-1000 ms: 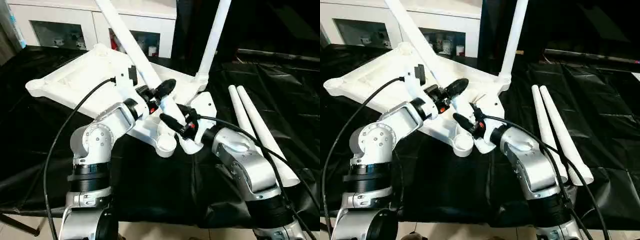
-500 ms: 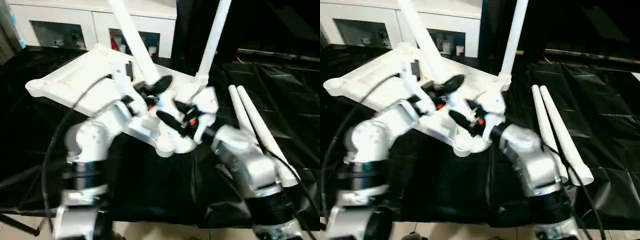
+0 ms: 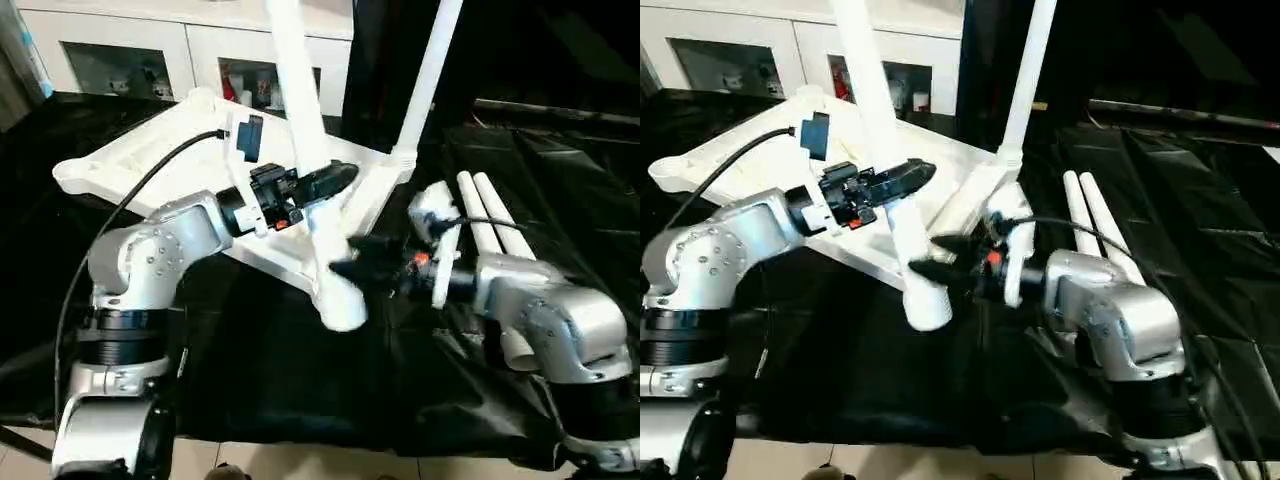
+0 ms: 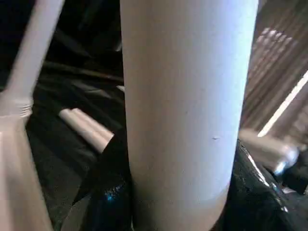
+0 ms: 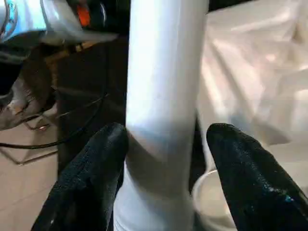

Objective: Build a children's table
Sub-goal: Pick table leg

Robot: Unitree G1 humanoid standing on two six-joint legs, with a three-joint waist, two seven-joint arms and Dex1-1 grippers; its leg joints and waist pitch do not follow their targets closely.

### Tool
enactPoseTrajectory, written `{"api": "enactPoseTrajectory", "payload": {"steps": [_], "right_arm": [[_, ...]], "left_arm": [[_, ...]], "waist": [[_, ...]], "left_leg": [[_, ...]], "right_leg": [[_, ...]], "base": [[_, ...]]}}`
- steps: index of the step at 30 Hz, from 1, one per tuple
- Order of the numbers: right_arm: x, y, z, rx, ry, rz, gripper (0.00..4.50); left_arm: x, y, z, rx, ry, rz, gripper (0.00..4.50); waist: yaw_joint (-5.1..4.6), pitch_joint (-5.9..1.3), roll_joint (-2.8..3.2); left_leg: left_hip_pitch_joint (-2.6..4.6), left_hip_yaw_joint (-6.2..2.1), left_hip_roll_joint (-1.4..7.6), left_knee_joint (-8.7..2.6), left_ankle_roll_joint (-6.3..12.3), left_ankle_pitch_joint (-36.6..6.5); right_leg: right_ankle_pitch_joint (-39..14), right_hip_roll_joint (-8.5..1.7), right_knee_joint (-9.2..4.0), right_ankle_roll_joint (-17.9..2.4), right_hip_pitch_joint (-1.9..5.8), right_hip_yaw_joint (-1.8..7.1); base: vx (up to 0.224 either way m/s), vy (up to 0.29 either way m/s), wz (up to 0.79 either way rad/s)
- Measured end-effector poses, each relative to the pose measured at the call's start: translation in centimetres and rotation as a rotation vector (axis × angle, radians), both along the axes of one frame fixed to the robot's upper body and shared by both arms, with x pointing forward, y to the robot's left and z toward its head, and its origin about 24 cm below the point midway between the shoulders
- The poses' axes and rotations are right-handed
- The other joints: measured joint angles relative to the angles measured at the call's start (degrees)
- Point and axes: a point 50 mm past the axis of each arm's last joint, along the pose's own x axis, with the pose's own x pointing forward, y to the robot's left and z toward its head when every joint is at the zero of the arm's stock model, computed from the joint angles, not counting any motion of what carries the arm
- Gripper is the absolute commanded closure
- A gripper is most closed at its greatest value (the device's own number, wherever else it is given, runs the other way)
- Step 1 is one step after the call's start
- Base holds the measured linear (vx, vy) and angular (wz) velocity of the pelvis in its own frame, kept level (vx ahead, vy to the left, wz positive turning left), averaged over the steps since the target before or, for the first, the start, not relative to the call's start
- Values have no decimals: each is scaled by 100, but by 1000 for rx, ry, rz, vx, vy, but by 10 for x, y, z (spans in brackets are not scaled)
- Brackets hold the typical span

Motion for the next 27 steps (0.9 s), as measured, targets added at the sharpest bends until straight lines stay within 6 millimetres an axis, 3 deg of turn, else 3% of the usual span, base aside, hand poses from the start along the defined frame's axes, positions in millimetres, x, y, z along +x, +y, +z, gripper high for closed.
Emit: {"api": "enactPoseTrajectory", "payload": {"steps": [9, 17, 19, 27], "right_arm": [[-2, 3, -1, 9, 21, 18, 250], [-2, 4, -2, 10, 21, 11, 261], [-2, 6, -2, 15, 22, 2, 262], [0, 7, -4, 14, 29, -27, 262]], "left_arm": [[-2, 0, 2, -9, -12, -17, 265], [-2, 0, 3, -9, -15, -20, 265], [-1, -1, 3, -13, -16, -14, 195], [-2, -6, 2, -24, -14, 8, 149]], "waist": [[2, 0, 0], [1, -1, 2], [0, -1, 2], [3, -1, 2]], "left_leg": [[1, 0, 0, 0, -1, 0], [1, 0, 0, 0, -1, 0], [1, 0, 0, 0, -1, 0], [1, 0, 0, 2, -1, 1]], "right_leg": [[1, 0, 1, -1, 1, -1], [1, 0, 1, -1, 1, -1], [1, 0, 1, -1, 1, -1], [1, -1, 0, -1, 2, -2]], "base": [[0, 0, 0], [0, 0, 0], [0, 0, 0], [0, 0, 0]]}}
